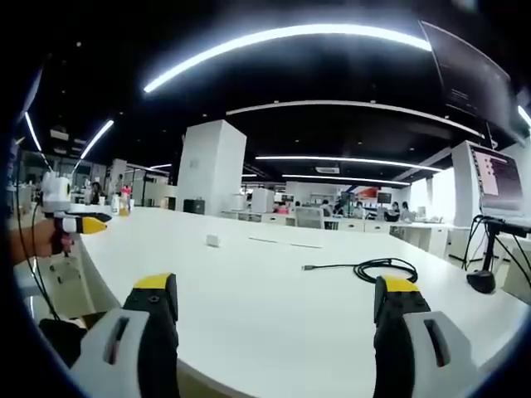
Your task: Plug the desk Type‑C cable into the charger adapter.
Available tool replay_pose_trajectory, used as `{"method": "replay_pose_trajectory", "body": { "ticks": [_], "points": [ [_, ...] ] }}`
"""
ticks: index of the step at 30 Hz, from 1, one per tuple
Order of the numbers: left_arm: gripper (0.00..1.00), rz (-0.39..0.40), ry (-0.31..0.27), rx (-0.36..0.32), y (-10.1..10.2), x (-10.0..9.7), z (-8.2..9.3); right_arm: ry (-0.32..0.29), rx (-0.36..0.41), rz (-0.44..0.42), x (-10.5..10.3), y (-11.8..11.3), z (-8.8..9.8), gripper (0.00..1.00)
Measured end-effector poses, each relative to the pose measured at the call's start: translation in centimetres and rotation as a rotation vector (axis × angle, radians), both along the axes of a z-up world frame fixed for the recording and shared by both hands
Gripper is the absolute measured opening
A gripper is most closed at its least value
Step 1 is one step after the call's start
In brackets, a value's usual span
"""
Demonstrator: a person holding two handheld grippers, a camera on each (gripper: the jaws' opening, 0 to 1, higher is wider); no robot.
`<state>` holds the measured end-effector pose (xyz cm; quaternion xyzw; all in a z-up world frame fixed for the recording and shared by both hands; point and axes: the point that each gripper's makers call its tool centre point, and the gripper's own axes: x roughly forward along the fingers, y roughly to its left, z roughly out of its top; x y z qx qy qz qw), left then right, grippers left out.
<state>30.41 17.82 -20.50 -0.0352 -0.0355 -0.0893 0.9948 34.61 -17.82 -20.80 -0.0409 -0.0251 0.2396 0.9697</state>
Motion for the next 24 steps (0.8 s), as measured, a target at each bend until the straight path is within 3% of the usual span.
{"method": "replay_pose_trajectory", "body": {
  "ticks": [24],
  "points": [
    [1.0,-0.002,0.014,0.019,0.3,1.4,-0.4,0.002,-0.006,-0.009,0.3,-0.4,-0.2,1.0]
  ]
}}
